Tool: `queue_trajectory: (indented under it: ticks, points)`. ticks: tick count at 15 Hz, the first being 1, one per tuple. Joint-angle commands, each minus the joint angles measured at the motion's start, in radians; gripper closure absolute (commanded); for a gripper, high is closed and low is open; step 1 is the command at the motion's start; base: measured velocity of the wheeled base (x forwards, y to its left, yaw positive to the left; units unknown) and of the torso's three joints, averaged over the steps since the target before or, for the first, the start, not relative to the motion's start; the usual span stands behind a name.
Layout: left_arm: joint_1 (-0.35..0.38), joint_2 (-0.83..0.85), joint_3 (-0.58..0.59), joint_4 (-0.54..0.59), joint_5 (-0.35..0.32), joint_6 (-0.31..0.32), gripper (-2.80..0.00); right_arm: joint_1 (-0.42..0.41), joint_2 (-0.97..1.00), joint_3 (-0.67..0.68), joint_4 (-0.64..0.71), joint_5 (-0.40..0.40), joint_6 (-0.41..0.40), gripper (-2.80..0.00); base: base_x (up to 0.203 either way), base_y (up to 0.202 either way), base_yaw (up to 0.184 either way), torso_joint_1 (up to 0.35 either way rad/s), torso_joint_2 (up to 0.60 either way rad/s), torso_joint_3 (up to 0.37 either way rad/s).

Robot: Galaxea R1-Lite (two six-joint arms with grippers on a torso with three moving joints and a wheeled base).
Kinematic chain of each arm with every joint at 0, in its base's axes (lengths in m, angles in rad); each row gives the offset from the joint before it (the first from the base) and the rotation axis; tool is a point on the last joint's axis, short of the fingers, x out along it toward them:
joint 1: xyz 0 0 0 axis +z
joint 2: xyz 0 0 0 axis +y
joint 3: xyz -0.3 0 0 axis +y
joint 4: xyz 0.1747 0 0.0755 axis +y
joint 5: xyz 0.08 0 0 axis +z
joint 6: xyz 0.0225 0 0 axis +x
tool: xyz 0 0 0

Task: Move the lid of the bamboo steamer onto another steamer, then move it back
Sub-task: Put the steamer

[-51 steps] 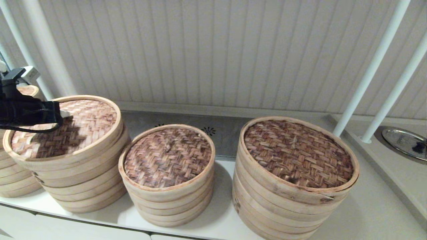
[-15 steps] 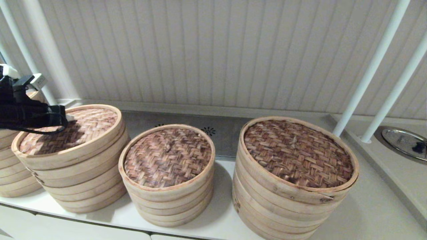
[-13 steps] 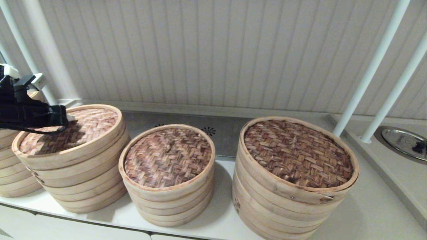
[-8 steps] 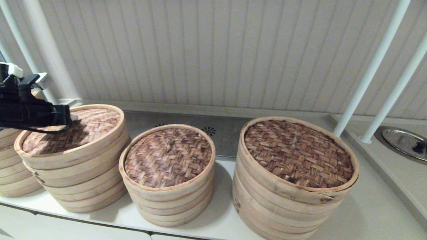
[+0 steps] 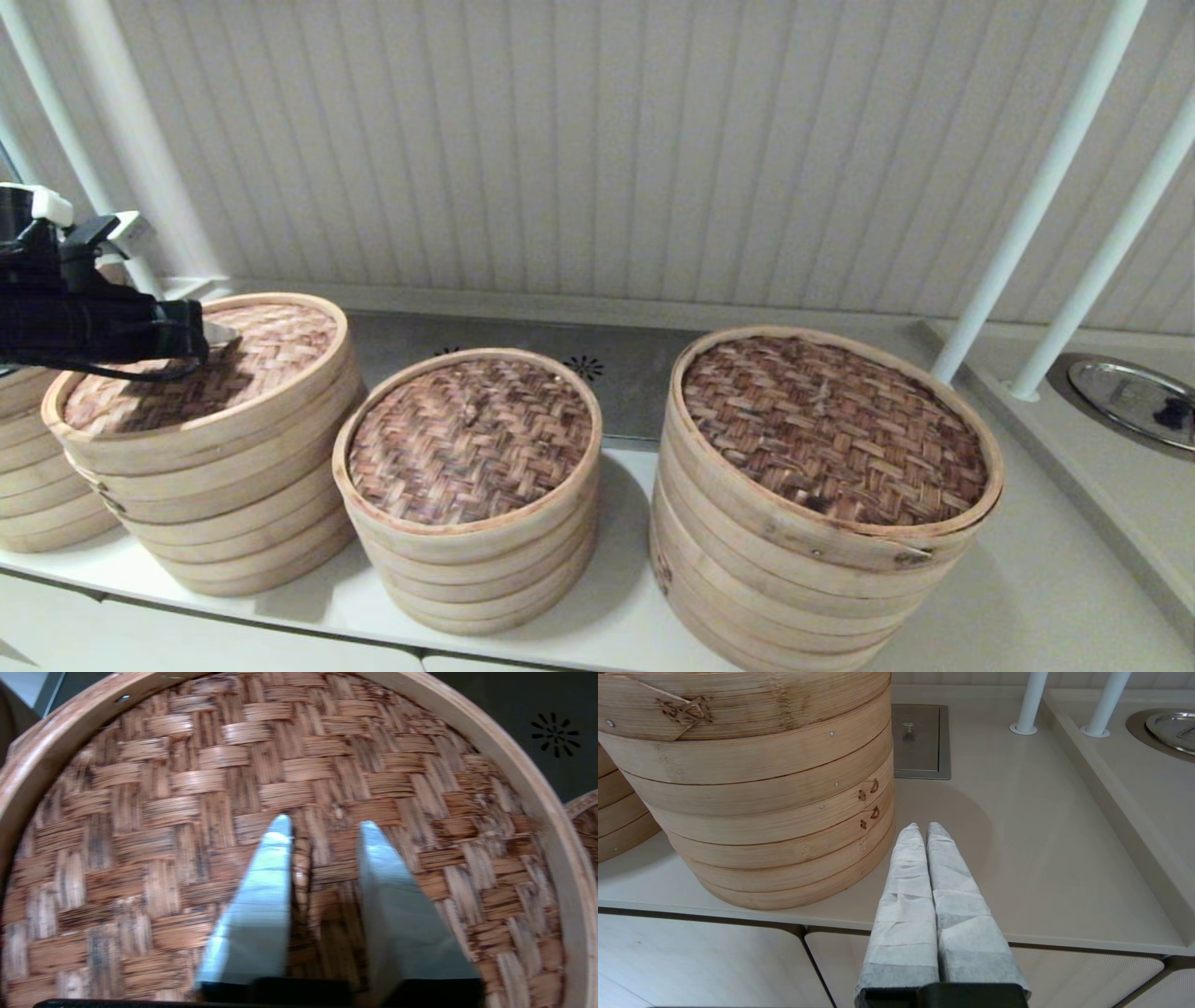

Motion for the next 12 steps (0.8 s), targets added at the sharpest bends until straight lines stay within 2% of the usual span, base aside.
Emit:
queue_trajectory:
  ticks: [1, 12]
  points:
    - [0.001, 0.003, 0.001, -0.005, 0.001, 0.000, -2.80, 0.000, 0.001, 0.003, 0.000, 0.000, 0.001, 0.00, 0.000, 0.000, 0.000, 0.000, 0.00, 0.000]
    - [0.001, -0.118, -0.030, -0.007, 0.017, 0.011, -2.80, 0.000, 0.001, 0.003, 0.000, 0.000, 0.001, 0.00, 0.000, 0.000, 0.000, 0.000, 0.00, 0.000]
